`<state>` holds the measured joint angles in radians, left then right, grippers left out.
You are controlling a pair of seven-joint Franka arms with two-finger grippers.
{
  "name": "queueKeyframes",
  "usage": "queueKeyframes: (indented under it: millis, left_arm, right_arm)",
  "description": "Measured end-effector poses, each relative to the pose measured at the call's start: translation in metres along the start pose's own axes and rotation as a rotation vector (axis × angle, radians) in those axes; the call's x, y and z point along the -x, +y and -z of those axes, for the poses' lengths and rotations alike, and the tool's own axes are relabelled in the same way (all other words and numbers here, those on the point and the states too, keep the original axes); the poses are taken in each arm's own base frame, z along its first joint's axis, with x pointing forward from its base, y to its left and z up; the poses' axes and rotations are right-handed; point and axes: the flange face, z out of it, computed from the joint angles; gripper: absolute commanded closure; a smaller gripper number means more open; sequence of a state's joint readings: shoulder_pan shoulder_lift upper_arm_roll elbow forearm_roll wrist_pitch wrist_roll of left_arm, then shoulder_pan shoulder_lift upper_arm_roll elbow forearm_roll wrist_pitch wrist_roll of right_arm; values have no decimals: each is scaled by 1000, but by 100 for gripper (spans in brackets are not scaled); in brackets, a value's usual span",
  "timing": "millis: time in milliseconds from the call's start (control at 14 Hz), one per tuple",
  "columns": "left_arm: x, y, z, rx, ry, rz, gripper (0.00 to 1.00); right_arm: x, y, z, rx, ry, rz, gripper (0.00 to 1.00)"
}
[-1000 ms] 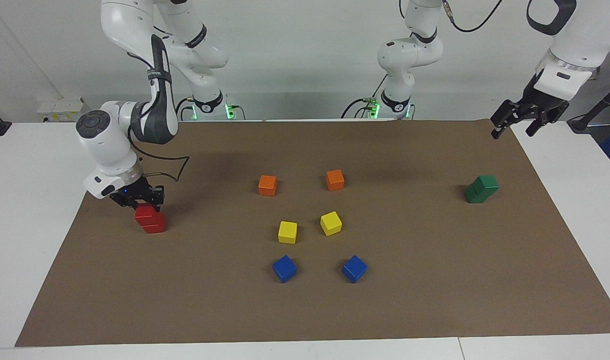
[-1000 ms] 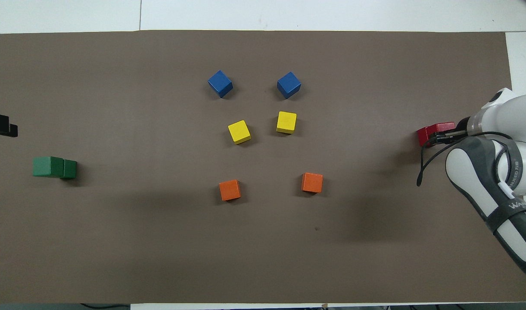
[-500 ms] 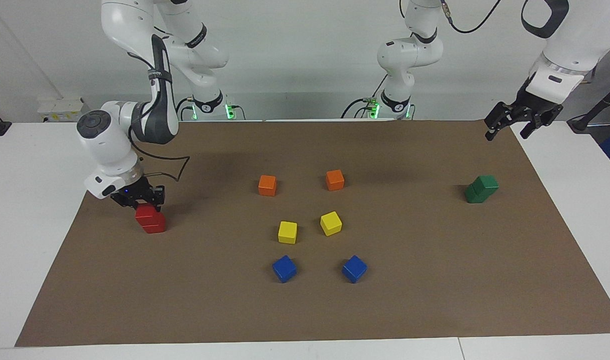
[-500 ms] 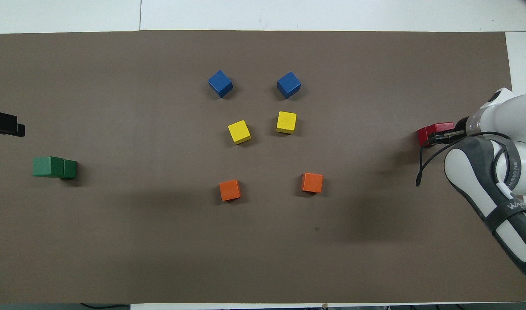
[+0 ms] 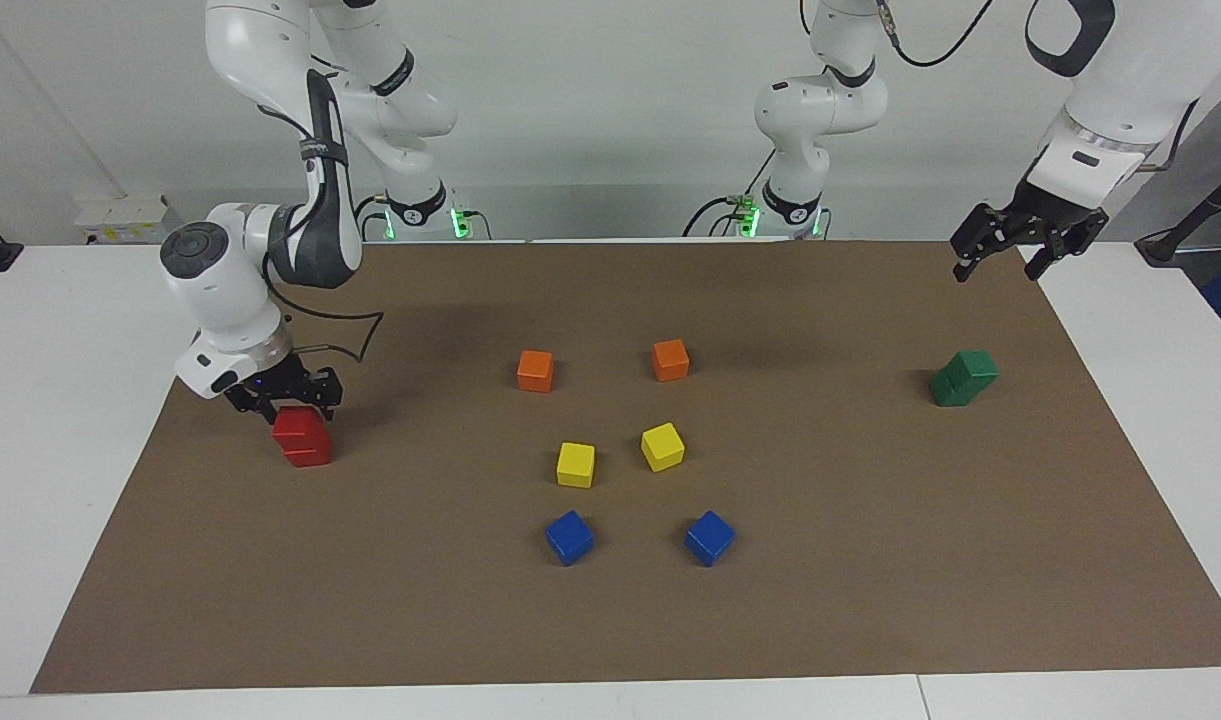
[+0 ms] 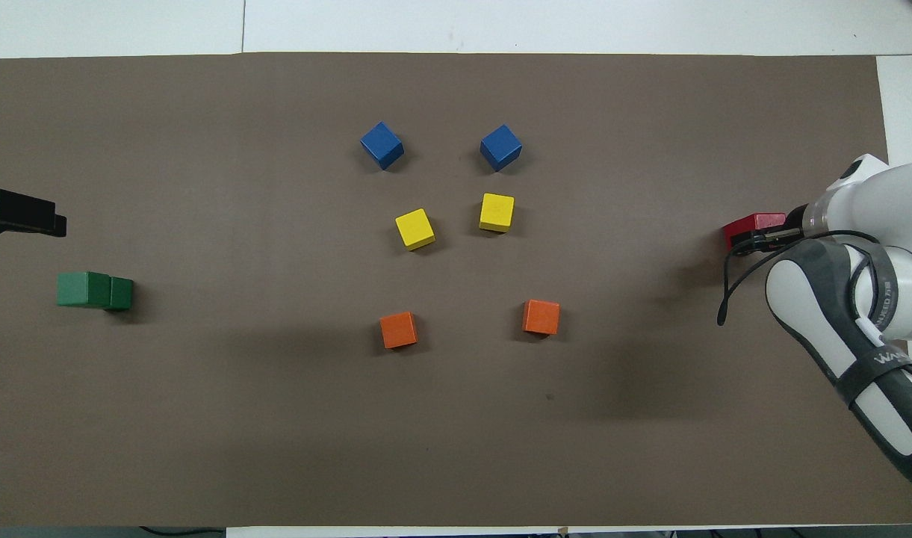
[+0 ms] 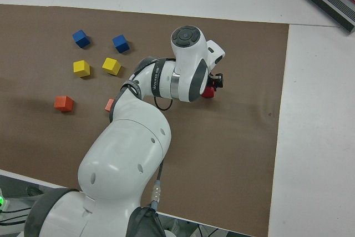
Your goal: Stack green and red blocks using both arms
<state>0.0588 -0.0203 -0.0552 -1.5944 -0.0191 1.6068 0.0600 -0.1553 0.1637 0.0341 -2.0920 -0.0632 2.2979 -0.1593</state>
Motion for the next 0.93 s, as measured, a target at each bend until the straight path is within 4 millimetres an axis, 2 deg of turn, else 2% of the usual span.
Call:
queueKeyframes:
  millis: [71, 429, 571, 714, 929]
  left_arm:
    - [0, 1, 0, 0, 0, -1, 0]
    - [-3, 5, -2, 1, 0, -10, 0]
    - [-3, 6, -1, 1, 3, -12, 0]
    - [-3, 5, 0, 0, 4, -10, 0]
    - [-2, 1, 0, 0, 5, -3, 0]
  right_arm:
    - [0, 0, 0, 0, 0, 0, 0]
    - [0, 0, 1, 0, 1, 0, 0]
    - [-2, 0, 8, 1, 0, 0, 0]
    - [-6, 1, 35, -2, -36, 1, 0]
    - [-11, -11, 99, -1, -61, 21, 0]
